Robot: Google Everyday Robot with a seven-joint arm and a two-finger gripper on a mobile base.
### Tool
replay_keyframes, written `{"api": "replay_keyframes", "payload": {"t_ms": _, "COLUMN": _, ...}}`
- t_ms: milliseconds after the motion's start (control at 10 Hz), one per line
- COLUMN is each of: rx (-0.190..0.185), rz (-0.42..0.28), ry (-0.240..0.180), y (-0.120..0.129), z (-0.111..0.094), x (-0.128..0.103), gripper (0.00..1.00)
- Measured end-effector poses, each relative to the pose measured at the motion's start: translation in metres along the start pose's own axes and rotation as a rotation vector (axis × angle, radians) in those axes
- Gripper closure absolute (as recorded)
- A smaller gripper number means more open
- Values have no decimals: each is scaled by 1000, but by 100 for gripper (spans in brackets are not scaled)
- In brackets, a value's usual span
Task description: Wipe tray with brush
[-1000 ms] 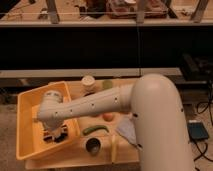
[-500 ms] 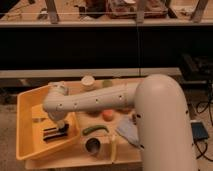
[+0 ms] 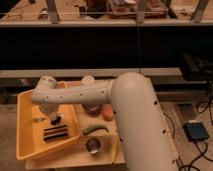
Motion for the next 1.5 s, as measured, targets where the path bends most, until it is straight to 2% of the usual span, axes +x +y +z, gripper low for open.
{"api": "replay_keyframes", "payload": {"t_ms": 300, "rx": 38, "rz": -57, "ry": -15, "y": -31, "z": 6, "x": -13, "gripper": 90}}
{"api": "replay_keyframes", "payload": {"t_ms": 500, "rx": 70, "rz": -107, "ry": -25, "y": -60, "z": 5, "x": -33, "gripper": 90}}
{"api": "replay_keyframes", "payload": {"t_ms": 800, "rx": 92, "rz": -129, "ry": -23, "y": -67, "z": -7, "x": -59, "gripper": 90}}
{"api": "replay_keyframes", "payload": {"t_ms": 1000, "rx": 88, "rz": -111, "ry": -20, "y": -54, "z": -18, "x": -78, "gripper": 90}}
{"api": "replay_keyframes", "payload": {"t_ms": 1200, "rx": 67, "rz": -63, "ry": -10, "y": -26, "z": -29, "x": -93, "gripper": 90}}
{"api": "replay_keyframes", "payload": {"t_ms": 1400, "rx": 46, "rz": -8, "ry": -4, "y": 3, "z": -35, "x": -96, "gripper": 90}}
{"api": "replay_keyframes", "payload": {"t_ms": 1500, "rx": 35, "rz": 8, "ry": -1, "y": 16, "z": -35, "x": -89, "gripper": 90}}
